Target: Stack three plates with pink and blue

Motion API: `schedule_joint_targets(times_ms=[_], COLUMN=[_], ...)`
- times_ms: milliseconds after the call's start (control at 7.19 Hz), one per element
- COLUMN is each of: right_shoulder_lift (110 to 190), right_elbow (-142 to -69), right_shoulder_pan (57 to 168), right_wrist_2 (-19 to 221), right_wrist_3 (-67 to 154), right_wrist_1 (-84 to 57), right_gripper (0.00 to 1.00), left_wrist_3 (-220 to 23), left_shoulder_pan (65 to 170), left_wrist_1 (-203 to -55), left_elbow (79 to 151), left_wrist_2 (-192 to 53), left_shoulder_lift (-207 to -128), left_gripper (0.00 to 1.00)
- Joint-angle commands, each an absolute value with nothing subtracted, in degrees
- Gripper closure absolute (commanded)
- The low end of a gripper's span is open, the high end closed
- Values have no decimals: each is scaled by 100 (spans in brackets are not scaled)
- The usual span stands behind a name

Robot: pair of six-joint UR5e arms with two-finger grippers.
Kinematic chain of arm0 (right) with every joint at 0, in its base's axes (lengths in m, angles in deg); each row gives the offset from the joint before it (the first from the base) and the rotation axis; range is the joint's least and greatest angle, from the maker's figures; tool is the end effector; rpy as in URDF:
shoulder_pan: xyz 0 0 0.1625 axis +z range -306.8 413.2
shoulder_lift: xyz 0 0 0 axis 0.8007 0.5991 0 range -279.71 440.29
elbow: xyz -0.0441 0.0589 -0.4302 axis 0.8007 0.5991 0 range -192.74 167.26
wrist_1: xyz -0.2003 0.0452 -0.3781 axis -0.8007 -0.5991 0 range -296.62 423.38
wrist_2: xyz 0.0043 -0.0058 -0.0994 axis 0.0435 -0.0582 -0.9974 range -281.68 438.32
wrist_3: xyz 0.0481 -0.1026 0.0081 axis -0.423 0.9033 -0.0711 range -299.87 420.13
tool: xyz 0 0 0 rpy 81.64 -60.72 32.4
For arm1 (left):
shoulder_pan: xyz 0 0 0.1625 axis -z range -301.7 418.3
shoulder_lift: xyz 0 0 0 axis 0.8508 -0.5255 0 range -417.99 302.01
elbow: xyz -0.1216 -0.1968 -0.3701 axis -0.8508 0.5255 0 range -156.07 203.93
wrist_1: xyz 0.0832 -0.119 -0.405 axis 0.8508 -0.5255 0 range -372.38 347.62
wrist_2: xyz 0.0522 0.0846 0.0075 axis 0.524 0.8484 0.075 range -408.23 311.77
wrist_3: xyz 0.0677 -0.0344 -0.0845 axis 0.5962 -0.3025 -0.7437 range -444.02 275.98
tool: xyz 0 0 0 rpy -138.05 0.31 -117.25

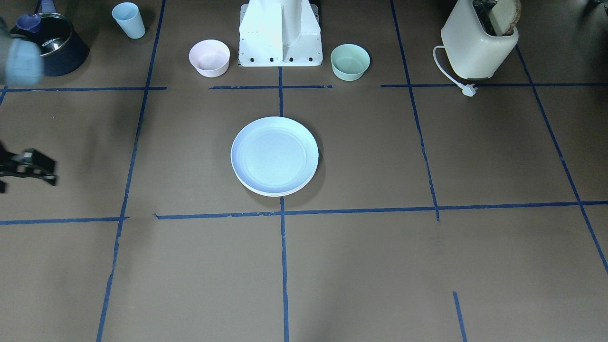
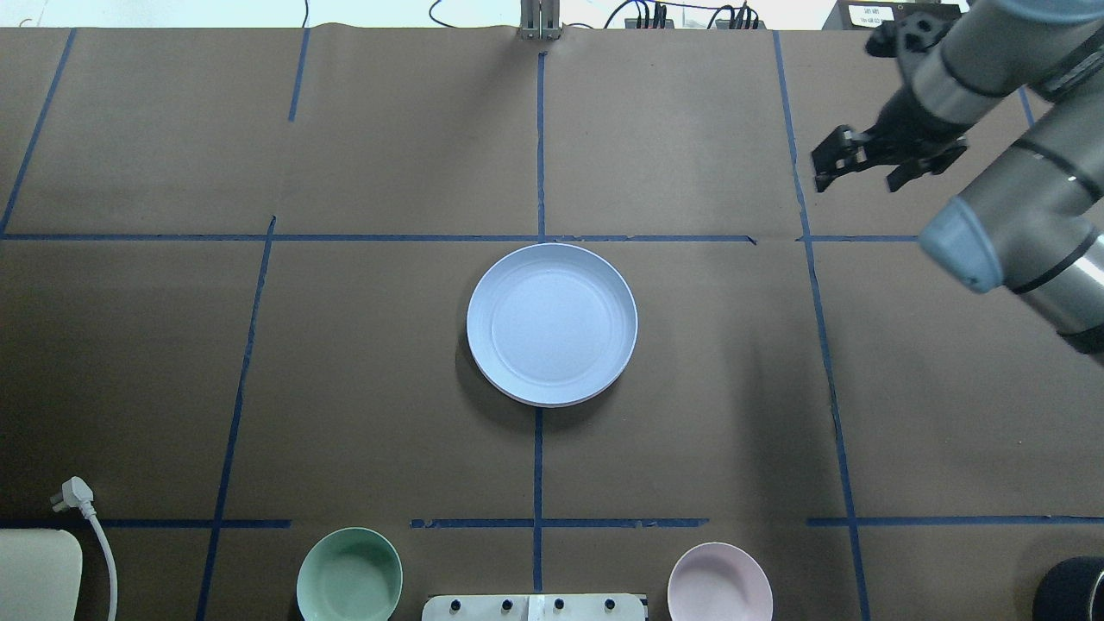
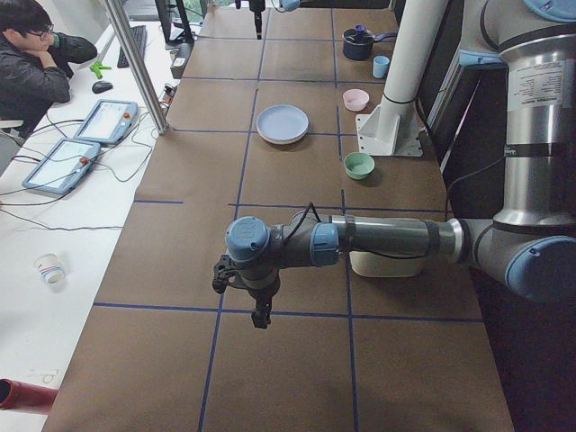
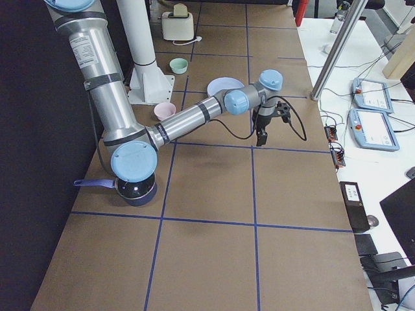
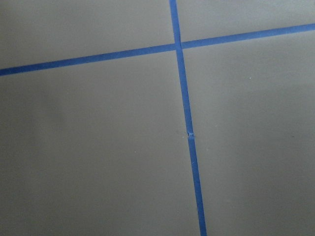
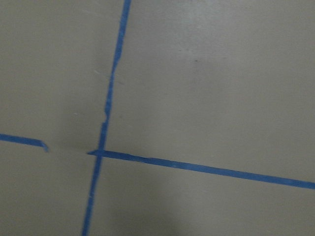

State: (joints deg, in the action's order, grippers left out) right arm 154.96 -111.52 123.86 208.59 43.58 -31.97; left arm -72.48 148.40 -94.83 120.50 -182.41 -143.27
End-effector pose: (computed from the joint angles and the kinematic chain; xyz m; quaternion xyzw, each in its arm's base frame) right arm -0.1457 -0.5964 0.4664 0.0409 -0.3703 -0.0785 0.9247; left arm -0.0549 -0.4639 0.6752 -0.0078 0.3784 0.0737 0.9227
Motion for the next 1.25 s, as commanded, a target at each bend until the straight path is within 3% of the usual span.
schedule_joint_targets(times_ms=[0, 417, 1113], right_shoulder_lift=[16663, 17915, 17926], right_elbow=[-11249, -11390, -11285], right_shoulder_pan=[13454, 14310, 14302], right_wrist_2=[20997, 21191, 21183], right_wrist_3=[6531, 7235, 7217], right_wrist_1=[-3207, -3198, -3039], right_gripper=[0, 0, 0], left_wrist_3=[-7268, -7233, -7233], left_shoulder_pan=[14839, 14839, 14839], left_wrist_1=[-9491, -9483, -9483], left_elbow=[12060, 12104, 12113], left_wrist_2=[-18261, -18244, -18200], left_shoulder_lift=[-14333, -14315, -14307], left_gripper=[0, 0, 0])
